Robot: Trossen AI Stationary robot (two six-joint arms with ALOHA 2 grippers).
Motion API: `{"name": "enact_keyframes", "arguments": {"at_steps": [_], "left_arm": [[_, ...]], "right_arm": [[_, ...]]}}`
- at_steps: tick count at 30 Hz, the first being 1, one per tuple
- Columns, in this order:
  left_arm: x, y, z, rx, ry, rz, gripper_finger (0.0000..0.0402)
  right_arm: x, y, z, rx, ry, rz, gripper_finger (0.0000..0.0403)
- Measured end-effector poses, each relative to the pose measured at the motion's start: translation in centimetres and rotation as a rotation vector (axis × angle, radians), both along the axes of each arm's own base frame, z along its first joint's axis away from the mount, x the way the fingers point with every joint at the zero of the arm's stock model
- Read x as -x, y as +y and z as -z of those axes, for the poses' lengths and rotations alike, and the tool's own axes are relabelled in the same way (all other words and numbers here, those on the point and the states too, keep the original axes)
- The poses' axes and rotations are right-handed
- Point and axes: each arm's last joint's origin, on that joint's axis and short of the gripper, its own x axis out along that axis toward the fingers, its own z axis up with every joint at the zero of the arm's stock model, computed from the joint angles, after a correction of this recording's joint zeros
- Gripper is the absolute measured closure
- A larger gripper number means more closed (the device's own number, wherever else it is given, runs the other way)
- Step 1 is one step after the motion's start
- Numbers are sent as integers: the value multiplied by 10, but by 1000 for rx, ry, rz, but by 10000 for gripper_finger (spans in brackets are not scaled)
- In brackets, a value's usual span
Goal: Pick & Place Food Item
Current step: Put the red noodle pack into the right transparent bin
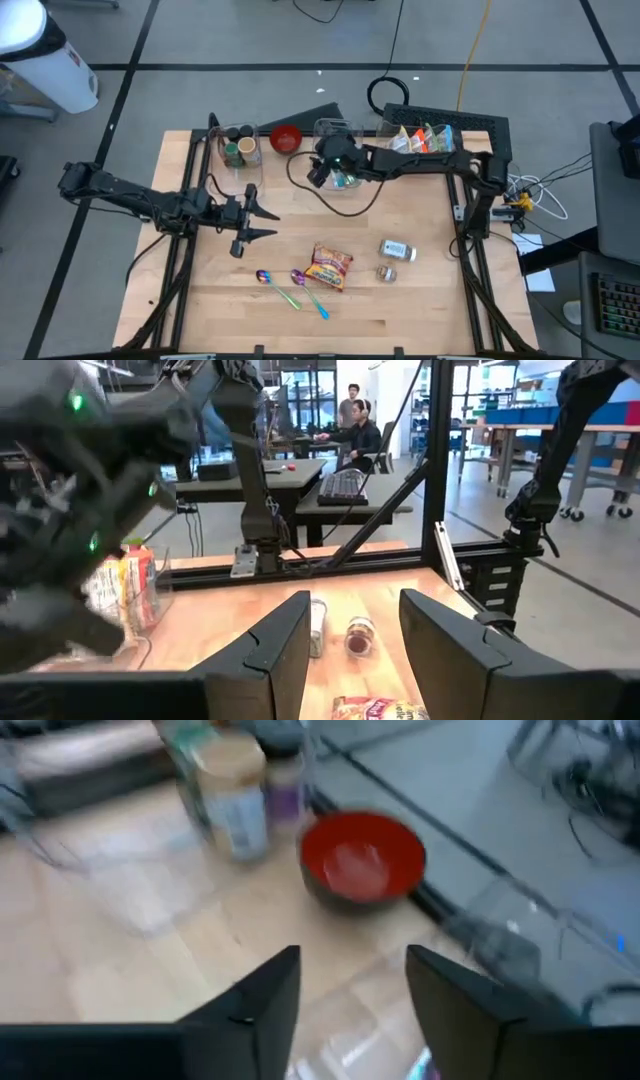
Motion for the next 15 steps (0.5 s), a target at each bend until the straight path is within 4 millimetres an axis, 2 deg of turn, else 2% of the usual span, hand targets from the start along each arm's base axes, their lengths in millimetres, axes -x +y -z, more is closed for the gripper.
{"name": "enact_keyframes", "arguments": {"at_steps": [3, 6, 10, 12, 15], "left_arm": [[0, 0, 1, -4, 7, 0, 238], [0, 0, 3, -19, 24, 0, 238], [0, 0, 6, -55, 53, 0, 238], [0, -1, 8, -78, 68, 3, 238], [1, -2, 13, -114, 111, 12, 238]], "right_arm": [[8, 15, -17, 12, 19, -95, 190], [20, 39, -35, 35, 70, -197, 163], [45, 80, -57, 27, 142, -301, 146], [56, 103, -61, -8, 177, -344, 145], [62, 140, -62, -37, 186, -416, 149]]}}
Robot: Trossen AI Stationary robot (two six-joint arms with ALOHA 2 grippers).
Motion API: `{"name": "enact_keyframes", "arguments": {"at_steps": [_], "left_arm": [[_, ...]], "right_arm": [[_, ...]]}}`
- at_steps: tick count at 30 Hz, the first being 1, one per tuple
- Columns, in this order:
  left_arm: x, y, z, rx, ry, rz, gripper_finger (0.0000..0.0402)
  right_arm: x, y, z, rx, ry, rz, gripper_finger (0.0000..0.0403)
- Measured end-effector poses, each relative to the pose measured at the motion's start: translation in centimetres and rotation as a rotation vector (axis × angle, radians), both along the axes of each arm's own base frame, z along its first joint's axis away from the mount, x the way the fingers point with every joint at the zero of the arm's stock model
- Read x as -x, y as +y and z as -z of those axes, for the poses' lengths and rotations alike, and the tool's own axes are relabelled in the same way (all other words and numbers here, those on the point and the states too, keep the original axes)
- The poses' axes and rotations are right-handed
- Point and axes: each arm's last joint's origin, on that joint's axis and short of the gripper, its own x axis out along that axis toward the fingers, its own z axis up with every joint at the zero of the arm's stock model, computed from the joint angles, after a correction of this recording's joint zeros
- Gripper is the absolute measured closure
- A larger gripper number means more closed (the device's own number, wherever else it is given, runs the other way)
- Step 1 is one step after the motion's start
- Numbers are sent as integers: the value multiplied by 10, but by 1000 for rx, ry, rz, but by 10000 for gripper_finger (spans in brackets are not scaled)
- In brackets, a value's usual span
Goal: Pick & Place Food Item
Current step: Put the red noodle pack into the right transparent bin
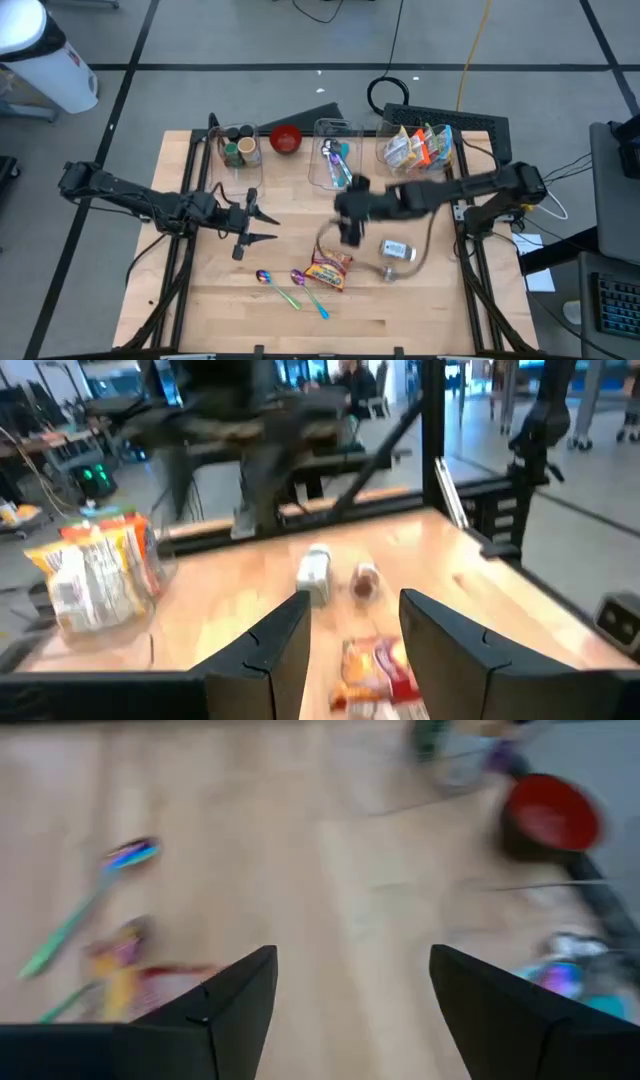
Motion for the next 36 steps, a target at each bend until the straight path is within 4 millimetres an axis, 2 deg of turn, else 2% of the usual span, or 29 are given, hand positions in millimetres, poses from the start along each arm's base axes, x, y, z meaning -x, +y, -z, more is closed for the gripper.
{"name": "enact_keyframes", "arguments": {"at_steps": [3, 6, 10, 17, 20, 26, 36], "left_arm": [[0, 0, 3, 0, 33, -20, 238], [1, 1, 6, 36, 73, -37, 238], [1, 1, 10, 60, 112, -42, 238], [2, 1, 12, 109, 145, -43, 238], [2, 2, 17, 149, 204, -55, 238], [-6, 1, 32, 272, 338, 21, 238], [-42, -8, 77, 499, 500, 4, 238]], "right_arm": [[5, 36, 5, 30, 18, -62, 154], [1, 65, 19, 93, 41, -91, 159], [-5, 83, 45, 169, 122, -120, 160], [-33, 86, 72, 96, 110, -235, 161], [-43, 82, 75, 77, 71, -284, 163], [-46, 72, 76, 105, 87, -299, 163], [-44, 68, 78, 110, 127, -294, 163]]}}
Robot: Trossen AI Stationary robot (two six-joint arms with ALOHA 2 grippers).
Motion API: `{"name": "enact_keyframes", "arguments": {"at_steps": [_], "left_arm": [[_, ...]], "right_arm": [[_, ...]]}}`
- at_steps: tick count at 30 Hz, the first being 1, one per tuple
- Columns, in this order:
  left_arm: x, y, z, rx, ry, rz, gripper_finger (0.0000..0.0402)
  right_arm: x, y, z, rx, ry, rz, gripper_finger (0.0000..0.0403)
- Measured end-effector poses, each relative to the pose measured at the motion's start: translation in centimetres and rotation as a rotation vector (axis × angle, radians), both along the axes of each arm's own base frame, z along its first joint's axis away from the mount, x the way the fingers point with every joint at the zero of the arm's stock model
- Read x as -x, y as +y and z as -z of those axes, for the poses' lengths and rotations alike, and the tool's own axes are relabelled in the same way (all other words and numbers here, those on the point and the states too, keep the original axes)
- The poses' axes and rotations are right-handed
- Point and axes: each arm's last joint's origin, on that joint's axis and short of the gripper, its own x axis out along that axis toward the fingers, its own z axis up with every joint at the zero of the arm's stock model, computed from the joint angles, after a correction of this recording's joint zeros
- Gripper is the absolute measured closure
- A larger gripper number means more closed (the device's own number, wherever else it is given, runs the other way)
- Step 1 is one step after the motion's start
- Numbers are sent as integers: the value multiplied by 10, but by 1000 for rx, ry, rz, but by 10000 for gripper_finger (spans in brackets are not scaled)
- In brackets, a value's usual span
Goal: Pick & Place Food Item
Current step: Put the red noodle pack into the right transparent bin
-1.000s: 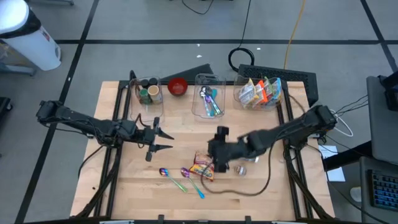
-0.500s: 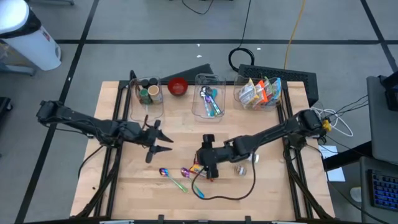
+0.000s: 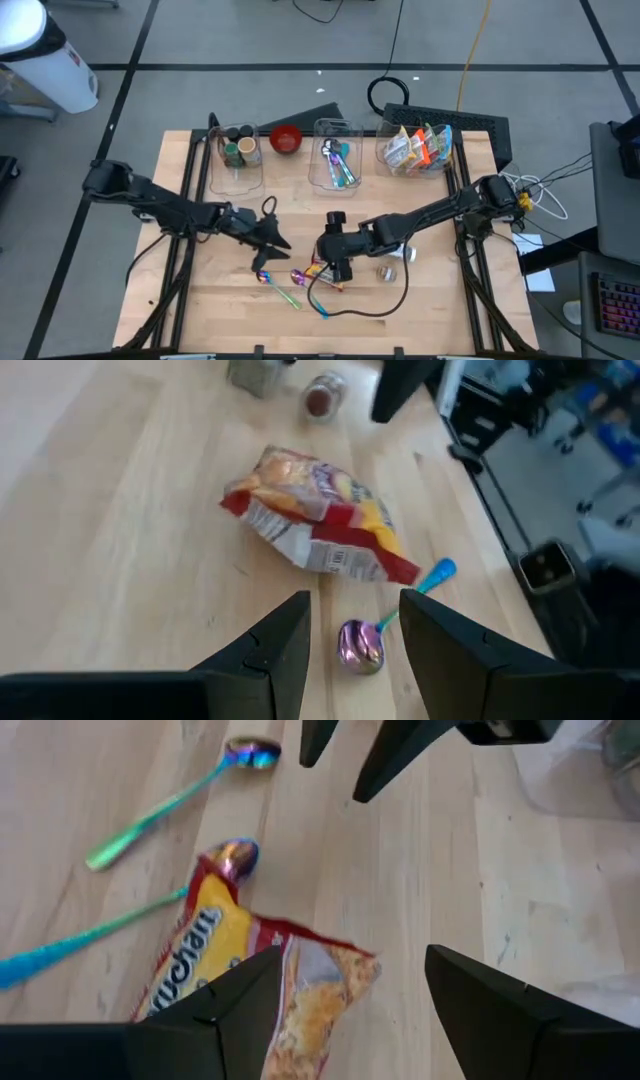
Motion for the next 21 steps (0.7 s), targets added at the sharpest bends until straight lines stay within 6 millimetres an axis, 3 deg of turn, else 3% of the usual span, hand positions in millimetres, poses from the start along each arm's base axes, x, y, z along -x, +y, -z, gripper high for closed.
{"name": "enact_keyframes", "arguments": {"at_steps": [10, 21], "left_arm": [[-27, -10, 24, 160, 29, -144, 238], [-70, -44, 29, 135, 159, -31, 238]], "right_arm": [[4, -3, 4, 38, 59, -17, 165], [4, -3, 3, 51, 58, -27, 165]]}}
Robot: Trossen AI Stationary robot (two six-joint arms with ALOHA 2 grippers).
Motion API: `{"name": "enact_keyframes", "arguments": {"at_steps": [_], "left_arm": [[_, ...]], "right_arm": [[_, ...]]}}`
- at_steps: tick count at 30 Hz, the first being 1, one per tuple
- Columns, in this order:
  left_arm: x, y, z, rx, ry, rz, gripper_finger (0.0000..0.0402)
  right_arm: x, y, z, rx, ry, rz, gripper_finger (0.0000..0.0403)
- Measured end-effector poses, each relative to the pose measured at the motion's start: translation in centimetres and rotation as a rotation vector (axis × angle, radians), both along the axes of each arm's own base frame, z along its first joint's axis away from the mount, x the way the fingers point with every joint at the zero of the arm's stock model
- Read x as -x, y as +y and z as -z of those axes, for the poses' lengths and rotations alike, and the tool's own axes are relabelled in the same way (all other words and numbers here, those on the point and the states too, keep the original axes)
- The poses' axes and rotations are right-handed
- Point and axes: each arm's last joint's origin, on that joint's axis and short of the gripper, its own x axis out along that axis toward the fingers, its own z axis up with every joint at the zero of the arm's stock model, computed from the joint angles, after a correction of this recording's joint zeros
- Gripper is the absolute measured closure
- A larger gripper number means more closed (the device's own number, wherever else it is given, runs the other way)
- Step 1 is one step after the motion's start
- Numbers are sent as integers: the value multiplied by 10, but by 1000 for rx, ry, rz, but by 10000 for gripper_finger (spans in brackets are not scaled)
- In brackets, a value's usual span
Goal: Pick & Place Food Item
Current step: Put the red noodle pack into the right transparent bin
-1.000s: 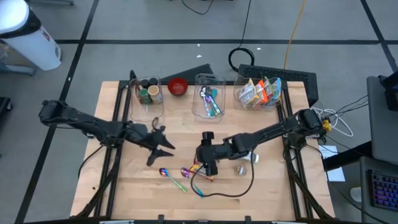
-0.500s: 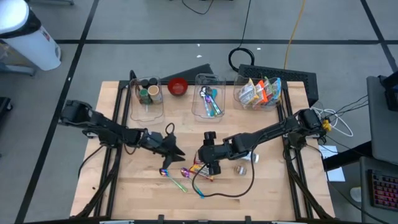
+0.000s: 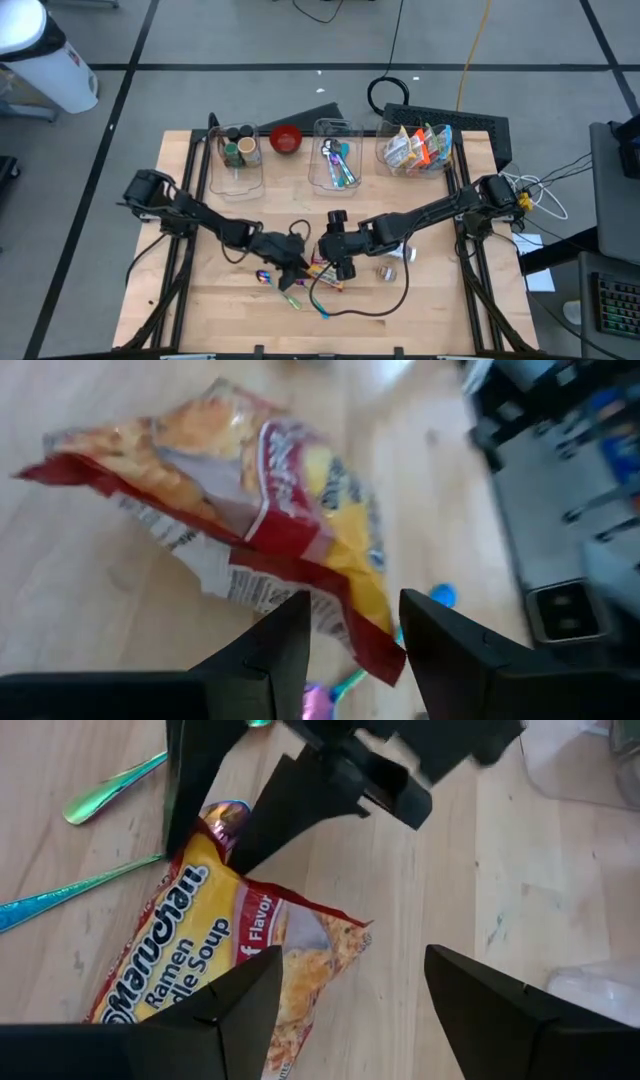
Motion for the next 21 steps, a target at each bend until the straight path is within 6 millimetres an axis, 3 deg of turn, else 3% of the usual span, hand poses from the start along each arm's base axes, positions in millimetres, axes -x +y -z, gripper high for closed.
{"name": "enact_keyframes", "arguments": {"at_steps": [5, 11, 21], "left_arm": [[-6, -1, 2, -65, 88, -34, 238], [-7, 0, -3, -102, 55, -66, 249], [-8, -1, -7, -115, 20, -34, 378]], "right_arm": [[0, 0, 0, -7, 0, 11, 165], [0, 0, 0, -7, -1, 11, 165], [0, 0, 0, -8, -1, 11, 165]]}}
